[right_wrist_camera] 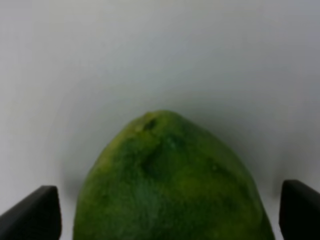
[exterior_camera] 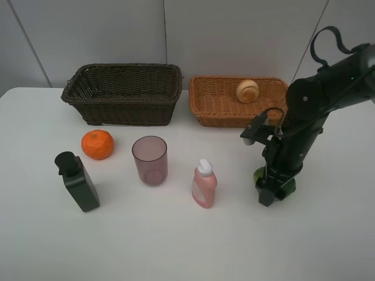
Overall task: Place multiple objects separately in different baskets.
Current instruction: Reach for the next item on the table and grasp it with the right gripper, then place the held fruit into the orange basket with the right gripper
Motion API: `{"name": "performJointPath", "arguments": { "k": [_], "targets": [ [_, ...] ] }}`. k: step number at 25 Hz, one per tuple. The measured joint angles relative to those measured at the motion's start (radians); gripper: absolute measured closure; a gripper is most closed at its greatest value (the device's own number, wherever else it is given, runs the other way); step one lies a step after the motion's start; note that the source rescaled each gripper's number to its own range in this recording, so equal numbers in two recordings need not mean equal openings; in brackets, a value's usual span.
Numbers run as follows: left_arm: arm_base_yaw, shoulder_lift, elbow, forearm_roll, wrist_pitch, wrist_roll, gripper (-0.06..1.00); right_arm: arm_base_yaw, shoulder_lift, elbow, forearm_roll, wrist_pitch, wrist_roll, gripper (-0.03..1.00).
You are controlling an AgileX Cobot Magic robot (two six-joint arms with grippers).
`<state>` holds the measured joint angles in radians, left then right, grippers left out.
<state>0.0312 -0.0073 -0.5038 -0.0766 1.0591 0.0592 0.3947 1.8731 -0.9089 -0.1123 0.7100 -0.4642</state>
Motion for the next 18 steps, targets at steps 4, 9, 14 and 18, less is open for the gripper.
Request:
{"name": "performJointPath", "arguments": {
  "k": [4,9,14,18],
  "targets": [
    [0.000,0.000,0.000,0.000,0.000,0.000,0.10,0.000,0.008,0.000,-0.001,-0.010,0.000,0.08],
    [0.000,0.000,0.000,0.000,0.000,0.000,0.10,0.000,0.011,0.000,0.000,-0.013,0.000,0.35],
    [0.000,0.000,0.000,0.000,0.000,0.000,0.10,0.000,0.011,0.000,0.000,-0.009,0.002,0.46],
    [0.000,0.000,0.000,0.000,0.000,0.000,0.10,0.000,0.011,0.000,0.000,-0.004,0.002,0.46]
  ]
}}
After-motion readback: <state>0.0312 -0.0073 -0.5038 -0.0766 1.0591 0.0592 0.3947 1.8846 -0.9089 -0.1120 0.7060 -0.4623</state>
